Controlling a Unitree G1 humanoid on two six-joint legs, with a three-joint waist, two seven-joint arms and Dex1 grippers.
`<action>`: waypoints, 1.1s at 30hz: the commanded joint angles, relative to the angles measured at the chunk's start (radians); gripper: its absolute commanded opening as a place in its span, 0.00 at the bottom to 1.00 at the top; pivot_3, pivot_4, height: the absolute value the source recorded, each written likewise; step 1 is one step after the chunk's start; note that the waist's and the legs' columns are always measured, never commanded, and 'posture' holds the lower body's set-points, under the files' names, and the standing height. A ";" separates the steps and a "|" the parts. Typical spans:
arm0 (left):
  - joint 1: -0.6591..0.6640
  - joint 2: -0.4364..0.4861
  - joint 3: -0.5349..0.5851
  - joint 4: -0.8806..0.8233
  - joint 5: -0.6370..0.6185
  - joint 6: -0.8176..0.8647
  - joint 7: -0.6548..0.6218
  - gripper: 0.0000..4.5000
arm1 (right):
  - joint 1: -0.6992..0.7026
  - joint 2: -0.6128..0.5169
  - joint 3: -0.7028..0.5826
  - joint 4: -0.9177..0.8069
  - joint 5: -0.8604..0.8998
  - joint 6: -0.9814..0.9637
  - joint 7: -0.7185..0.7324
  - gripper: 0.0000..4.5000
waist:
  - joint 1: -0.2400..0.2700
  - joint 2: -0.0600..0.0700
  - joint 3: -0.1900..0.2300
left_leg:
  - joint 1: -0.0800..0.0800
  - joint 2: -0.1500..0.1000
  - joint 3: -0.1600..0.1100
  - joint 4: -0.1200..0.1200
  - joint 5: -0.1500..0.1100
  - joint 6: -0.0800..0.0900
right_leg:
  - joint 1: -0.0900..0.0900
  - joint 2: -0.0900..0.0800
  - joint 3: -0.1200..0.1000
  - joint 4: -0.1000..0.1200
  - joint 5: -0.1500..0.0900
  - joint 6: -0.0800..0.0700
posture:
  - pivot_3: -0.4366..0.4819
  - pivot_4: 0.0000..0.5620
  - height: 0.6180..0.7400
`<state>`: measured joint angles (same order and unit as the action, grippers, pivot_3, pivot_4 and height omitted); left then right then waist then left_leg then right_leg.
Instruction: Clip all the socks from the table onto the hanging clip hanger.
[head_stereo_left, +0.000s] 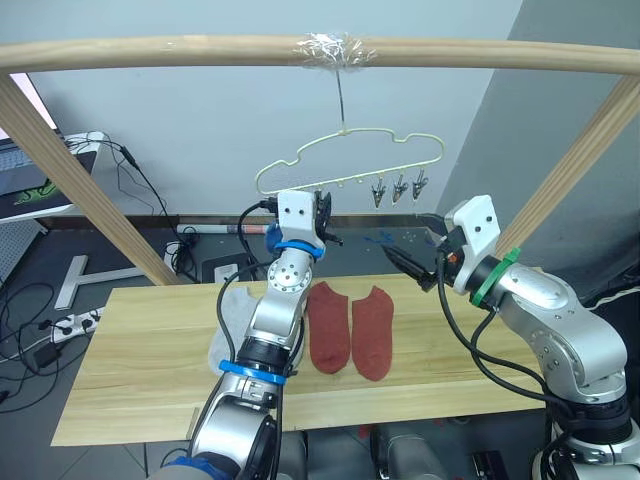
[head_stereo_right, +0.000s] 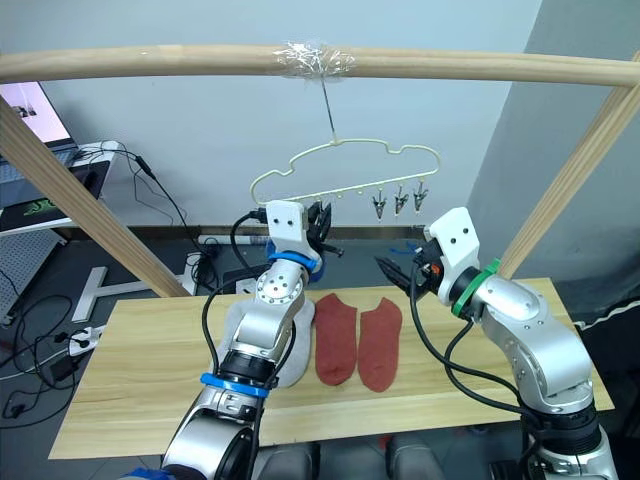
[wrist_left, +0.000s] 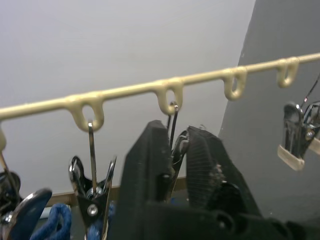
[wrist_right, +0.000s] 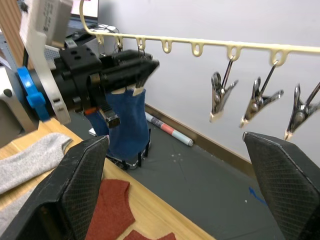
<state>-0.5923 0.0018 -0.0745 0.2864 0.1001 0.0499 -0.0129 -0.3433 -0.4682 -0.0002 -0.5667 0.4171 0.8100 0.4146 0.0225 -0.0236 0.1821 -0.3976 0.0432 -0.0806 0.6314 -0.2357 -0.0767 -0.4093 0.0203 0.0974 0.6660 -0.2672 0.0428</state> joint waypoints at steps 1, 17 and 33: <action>-0.007 -0.003 -0.006 -0.020 0.002 -0.025 -0.001 0.00 | -0.006 -0.003 -0.028 -0.047 0.013 -0.007 -0.004 1.00 | 0.000 0.000 0.000 | 0.000 0.000 0.000 0.000 0.000 0.000 | 0.000 0.000 0.000 0.000 0.000 0.000 | 0.54 0.28 1.00; 0.041 0.070 0.015 -0.112 -0.106 0.097 -0.201 0.00 | 0.102 0.007 0.130 0.064 -0.148 -0.046 -0.073 1.00 | -0.001 0.000 0.000 | 0.002 0.000 0.000 0.000 0.000 0.000 | 0.002 0.000 0.000 0.001 0.000 0.000 | 0.56 0.28 1.00; 0.025 0.161 0.057 -0.145 -0.219 0.242 -0.333 0.00 | 0.013 0.392 0.240 0.849 -0.334 -0.235 -0.227 1.00 | -0.024 0.000 0.000 | 0.011 0.000 0.000 0.002 0.002 0.003 | 0.004 0.001 0.001 0.013 -0.003 0.004 | 0.63 0.30 1.00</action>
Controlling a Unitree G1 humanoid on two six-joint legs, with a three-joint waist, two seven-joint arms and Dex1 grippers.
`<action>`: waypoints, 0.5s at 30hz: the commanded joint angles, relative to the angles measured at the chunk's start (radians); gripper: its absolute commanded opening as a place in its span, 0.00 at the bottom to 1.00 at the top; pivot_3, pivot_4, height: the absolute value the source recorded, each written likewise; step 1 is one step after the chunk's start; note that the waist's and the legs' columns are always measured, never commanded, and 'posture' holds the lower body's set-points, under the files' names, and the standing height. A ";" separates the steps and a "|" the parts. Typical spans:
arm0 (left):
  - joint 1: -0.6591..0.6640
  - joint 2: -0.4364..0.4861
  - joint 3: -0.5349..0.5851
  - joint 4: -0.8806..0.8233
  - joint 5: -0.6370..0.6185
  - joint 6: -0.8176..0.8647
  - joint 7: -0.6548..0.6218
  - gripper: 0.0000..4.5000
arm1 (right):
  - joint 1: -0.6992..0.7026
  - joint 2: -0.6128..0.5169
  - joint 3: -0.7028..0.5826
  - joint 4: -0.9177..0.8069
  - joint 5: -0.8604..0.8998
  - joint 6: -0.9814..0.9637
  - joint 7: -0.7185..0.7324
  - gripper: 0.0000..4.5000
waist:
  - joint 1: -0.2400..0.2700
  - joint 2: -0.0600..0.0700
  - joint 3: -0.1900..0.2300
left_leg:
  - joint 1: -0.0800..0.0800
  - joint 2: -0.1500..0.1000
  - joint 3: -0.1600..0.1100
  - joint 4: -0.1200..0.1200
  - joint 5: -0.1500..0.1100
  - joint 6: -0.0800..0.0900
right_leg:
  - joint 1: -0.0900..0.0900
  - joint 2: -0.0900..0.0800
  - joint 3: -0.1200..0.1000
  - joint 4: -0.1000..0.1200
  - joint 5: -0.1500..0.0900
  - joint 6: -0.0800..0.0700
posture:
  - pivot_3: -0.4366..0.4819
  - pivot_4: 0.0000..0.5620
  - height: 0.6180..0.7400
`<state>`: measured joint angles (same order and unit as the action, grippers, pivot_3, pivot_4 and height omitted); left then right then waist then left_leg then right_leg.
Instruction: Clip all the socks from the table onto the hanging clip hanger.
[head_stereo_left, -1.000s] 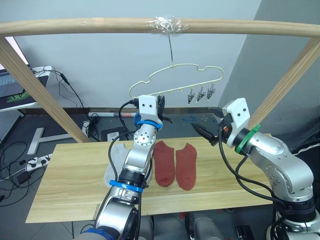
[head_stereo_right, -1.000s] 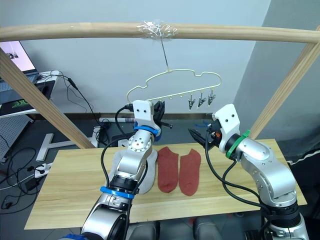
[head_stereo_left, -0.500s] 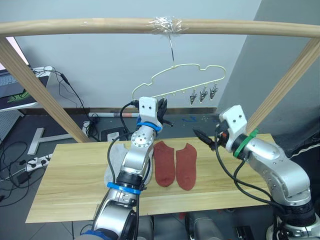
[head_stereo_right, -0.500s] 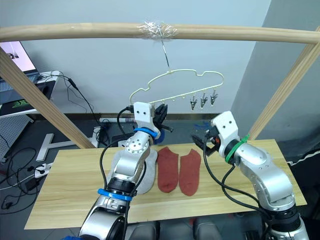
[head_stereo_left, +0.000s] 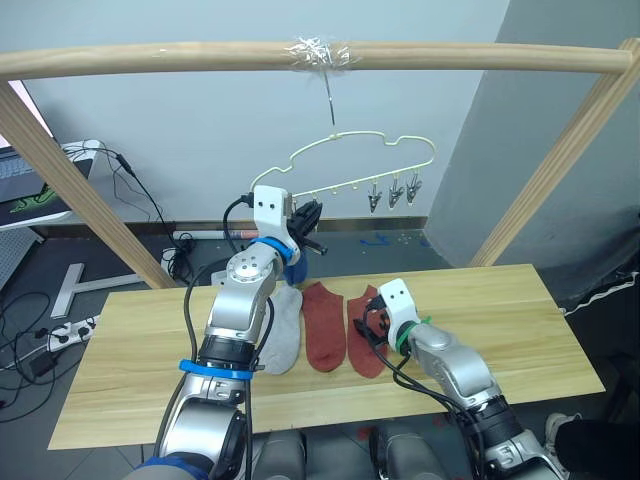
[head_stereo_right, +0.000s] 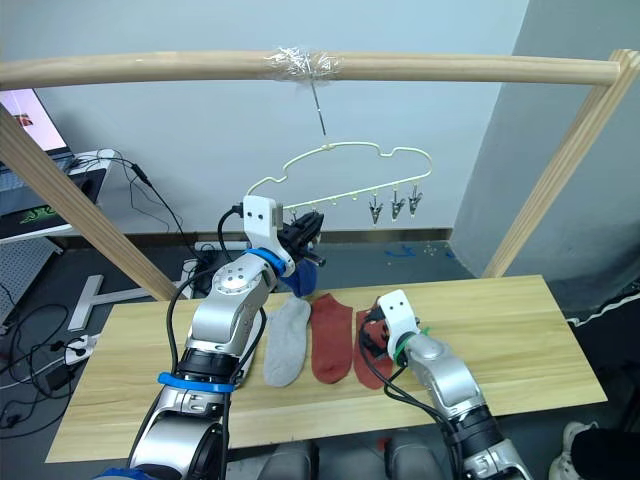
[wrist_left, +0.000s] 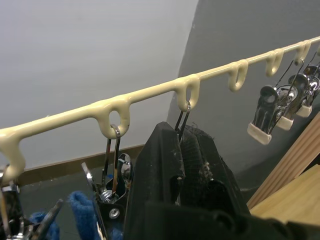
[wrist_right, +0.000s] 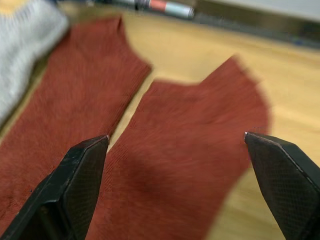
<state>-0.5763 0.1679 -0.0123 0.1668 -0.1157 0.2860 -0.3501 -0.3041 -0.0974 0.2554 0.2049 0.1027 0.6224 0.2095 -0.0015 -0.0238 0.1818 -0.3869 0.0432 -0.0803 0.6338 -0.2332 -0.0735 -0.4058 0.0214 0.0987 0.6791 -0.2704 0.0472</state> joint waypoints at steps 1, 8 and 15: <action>0.012 -0.007 -0.006 -0.029 -0.002 0.007 0.006 0.00 | -0.034 0.026 -0.013 0.109 -0.031 -0.060 -0.023 1.00 | 0.000 0.000 0.000 | 0.000 0.000 0.000 0.000 0.000 0.000 | 0.000 0.000 0.000 0.000 0.000 0.000 | 0.63 0.30 1.00; 0.022 0.000 0.000 -0.041 0.000 0.012 0.012 0.00 | -0.006 -0.029 0.091 0.234 -0.158 -0.167 0.045 0.64 | 0.000 0.000 0.000 | 0.003 0.000 0.000 -0.001 0.000 0.000 | 0.002 0.000 0.000 0.000 0.000 0.000 | 0.65 0.31 1.00; 0.024 0.012 0.004 -0.034 -0.019 0.032 -0.013 0.00 | 0.108 -0.172 0.135 0.111 -0.215 -0.231 0.154 0.08 | 0.004 0.000 -0.001 | 0.003 0.000 0.000 -0.001 0.000 0.000 | 0.003 0.000 0.001 -0.001 0.000 0.000 | 0.65 0.31 1.00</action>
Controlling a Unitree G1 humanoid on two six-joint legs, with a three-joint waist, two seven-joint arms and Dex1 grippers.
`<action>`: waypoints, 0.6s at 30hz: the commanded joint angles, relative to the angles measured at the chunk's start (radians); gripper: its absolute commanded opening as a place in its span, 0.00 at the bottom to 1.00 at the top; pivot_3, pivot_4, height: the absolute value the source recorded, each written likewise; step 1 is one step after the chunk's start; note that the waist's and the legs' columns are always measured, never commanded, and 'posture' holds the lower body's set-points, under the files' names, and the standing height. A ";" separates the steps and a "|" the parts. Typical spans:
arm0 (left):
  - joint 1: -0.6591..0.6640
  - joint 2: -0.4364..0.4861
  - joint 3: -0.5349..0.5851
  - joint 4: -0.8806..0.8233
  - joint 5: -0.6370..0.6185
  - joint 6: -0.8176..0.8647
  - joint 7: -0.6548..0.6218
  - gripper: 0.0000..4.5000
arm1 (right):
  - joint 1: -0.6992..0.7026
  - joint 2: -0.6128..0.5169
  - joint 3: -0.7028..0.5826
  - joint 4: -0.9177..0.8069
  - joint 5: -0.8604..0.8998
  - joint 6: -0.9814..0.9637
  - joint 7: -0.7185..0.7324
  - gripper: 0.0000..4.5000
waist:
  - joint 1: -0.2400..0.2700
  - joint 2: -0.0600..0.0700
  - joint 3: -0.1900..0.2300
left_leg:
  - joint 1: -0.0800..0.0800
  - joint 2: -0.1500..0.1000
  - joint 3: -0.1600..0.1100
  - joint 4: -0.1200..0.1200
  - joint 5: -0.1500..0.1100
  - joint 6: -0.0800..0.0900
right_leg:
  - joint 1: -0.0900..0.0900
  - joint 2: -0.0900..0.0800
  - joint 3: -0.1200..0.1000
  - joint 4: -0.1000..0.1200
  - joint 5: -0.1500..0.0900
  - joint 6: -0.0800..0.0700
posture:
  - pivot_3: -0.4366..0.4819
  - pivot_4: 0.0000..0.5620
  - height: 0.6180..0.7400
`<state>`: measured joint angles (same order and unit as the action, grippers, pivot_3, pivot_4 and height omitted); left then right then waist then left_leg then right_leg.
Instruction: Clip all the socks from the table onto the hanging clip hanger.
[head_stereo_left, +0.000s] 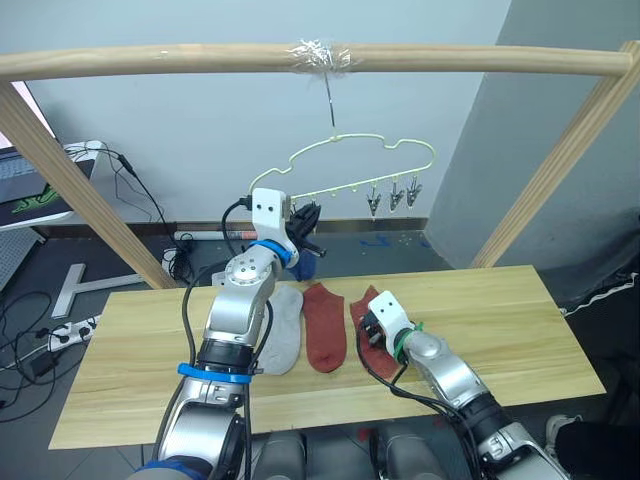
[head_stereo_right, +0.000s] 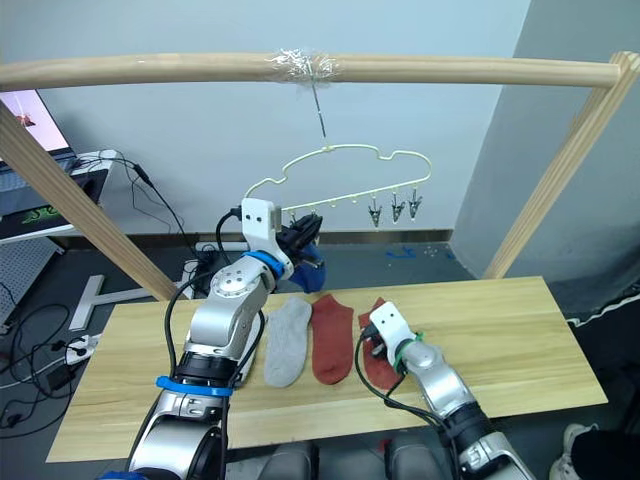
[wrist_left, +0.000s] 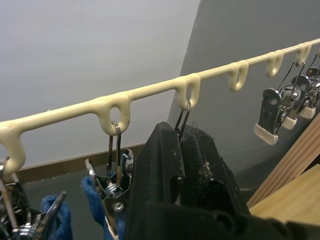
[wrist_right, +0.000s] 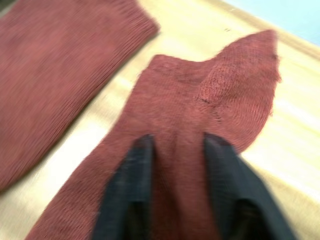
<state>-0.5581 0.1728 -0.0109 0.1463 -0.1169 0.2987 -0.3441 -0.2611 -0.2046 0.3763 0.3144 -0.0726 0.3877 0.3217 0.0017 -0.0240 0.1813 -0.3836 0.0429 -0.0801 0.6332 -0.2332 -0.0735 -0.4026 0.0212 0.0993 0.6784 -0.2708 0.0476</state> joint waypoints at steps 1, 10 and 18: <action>0.006 0.007 0.005 -0.016 -0.030 0.034 -0.029 0.00 | 0.079 -0.095 0.021 -0.026 -0.054 -0.021 0.055 0.01 | 0.002 0.000 0.000 | 0.000 0.000 0.000 0.000 0.000 0.000 | 0.000 0.000 0.000 0.000 0.000 0.000 | 0.65 0.31 1.00; -0.060 -0.019 0.155 -0.033 -0.353 0.419 -0.109 0.00 | 0.080 -0.299 0.034 -0.265 -0.137 -0.299 0.187 0.00 | -0.009 -0.001 0.001 | 0.000 0.000 0.000 0.000 0.000 0.000 | -0.001 0.000 0.000 0.000 0.000 0.000 | 0.61 0.30 1.00; -0.114 0.003 0.248 -0.052 -0.563 0.667 -0.122 0.00 | -0.023 -0.327 0.011 -0.371 -0.153 -0.350 0.273 0.00 | -0.018 -0.002 0.002 | -0.001 0.000 0.000 -0.001 0.000 0.000 | -0.001 0.000 0.000 -0.002 -0.001 0.001 | 0.61 0.29 1.00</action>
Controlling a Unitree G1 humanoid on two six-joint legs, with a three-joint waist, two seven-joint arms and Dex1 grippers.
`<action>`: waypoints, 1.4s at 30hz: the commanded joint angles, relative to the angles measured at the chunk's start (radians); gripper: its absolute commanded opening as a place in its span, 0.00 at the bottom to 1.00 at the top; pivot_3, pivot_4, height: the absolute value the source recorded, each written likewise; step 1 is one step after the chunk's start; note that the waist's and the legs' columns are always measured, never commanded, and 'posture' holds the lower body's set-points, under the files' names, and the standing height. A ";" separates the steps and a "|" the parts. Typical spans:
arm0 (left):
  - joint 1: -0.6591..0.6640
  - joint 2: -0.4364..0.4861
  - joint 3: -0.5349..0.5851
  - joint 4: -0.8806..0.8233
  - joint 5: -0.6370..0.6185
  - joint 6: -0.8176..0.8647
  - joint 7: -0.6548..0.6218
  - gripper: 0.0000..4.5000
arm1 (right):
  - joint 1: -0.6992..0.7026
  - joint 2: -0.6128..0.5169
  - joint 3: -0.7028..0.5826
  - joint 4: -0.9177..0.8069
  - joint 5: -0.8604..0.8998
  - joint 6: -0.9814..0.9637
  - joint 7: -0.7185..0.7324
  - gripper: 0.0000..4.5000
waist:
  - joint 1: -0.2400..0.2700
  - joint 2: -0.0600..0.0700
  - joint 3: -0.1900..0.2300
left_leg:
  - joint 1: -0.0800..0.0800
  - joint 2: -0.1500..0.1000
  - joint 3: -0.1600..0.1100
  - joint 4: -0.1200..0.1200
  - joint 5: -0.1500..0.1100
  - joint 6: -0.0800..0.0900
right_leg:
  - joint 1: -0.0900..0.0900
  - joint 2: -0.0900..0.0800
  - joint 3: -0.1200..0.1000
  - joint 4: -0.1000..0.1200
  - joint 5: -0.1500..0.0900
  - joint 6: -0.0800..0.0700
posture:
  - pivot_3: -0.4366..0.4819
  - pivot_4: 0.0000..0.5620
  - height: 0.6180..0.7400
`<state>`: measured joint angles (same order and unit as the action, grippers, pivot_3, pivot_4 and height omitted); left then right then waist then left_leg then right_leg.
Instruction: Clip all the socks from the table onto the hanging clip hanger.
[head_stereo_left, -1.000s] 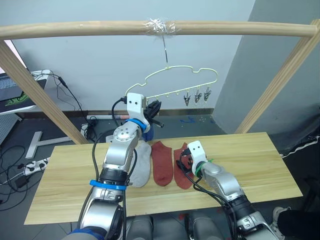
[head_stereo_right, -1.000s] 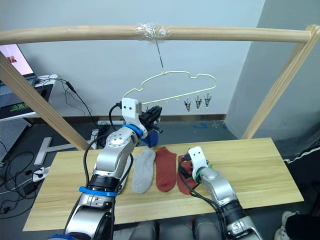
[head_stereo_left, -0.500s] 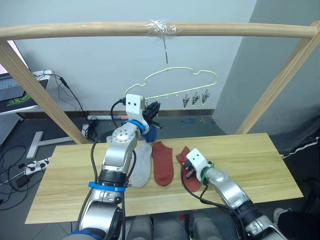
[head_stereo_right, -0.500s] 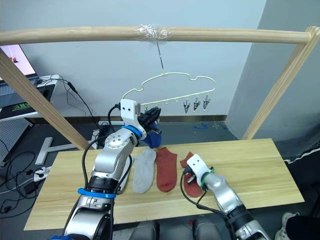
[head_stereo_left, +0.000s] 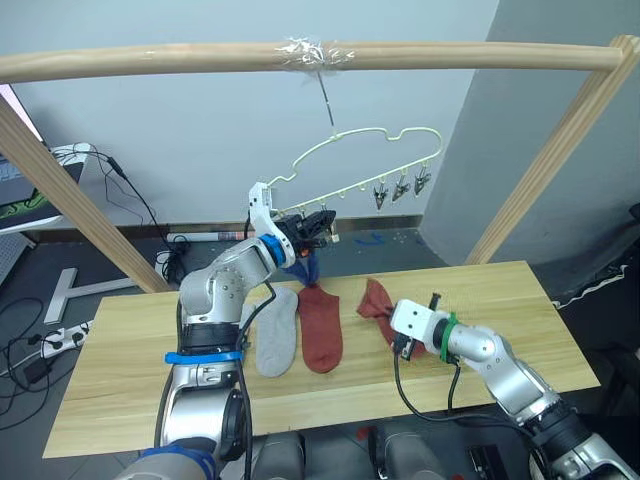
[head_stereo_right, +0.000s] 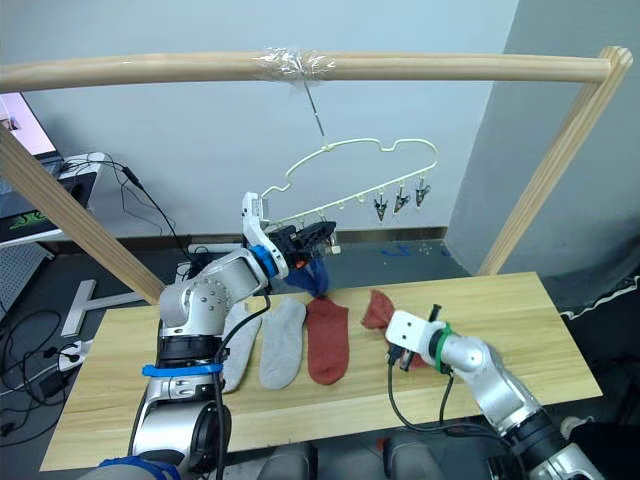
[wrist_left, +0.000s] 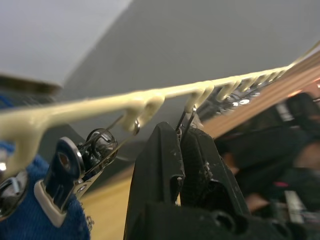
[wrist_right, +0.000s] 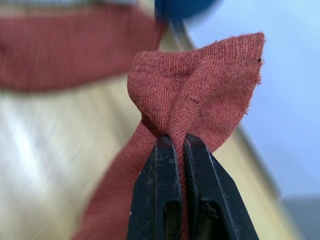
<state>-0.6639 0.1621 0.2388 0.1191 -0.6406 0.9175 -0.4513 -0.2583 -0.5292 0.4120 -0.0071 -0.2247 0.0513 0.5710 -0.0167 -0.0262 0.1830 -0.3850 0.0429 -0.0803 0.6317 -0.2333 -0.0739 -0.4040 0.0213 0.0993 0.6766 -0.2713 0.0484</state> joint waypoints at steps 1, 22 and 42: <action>-0.006 0.018 -0.004 -0.032 -0.051 0.059 -0.022 0.00 | -0.040 0.003 -0.031 -0.057 0.007 -0.005 0.030 0.00 | 0.001 0.000 0.000 | 0.000 0.000 0.000 0.000 0.000 0.000 | 0.000 0.000 0.000 -0.001 0.000 0.000 | 0.61 0.29 1.00; 0.039 0.010 -0.030 -0.106 -0.107 0.104 -0.024 0.00 | -0.159 0.038 -0.023 -0.081 -0.019 -0.025 0.116 0.00 | 0.015 0.000 0.000 | -0.001 0.000 0.000 -0.002 0.000 -0.001 | -0.001 -0.001 0.000 -0.003 0.000 0.000 | 0.61 0.30 1.00; 0.056 0.022 -0.043 -0.121 -0.106 0.099 -0.032 0.15 | -0.183 0.052 -0.043 -0.117 -0.027 -0.006 0.114 0.00 | 0.016 -0.001 0.001 | -0.002 0.000 0.000 -0.002 0.000 -0.001 | -0.001 -0.001 -0.001 -0.003 0.000 0.000 | 0.61 0.30 1.00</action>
<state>-0.6138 0.1835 0.2126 0.0144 -0.7331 1.0147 -0.4714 -0.4206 -0.4788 0.3969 -0.0838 -0.2554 0.0524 0.6884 -0.0004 -0.0271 0.1838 -0.3868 0.0427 -0.0804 0.6298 -0.2330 -0.0750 -0.4047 0.0201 0.0988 0.6731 -0.2713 0.0484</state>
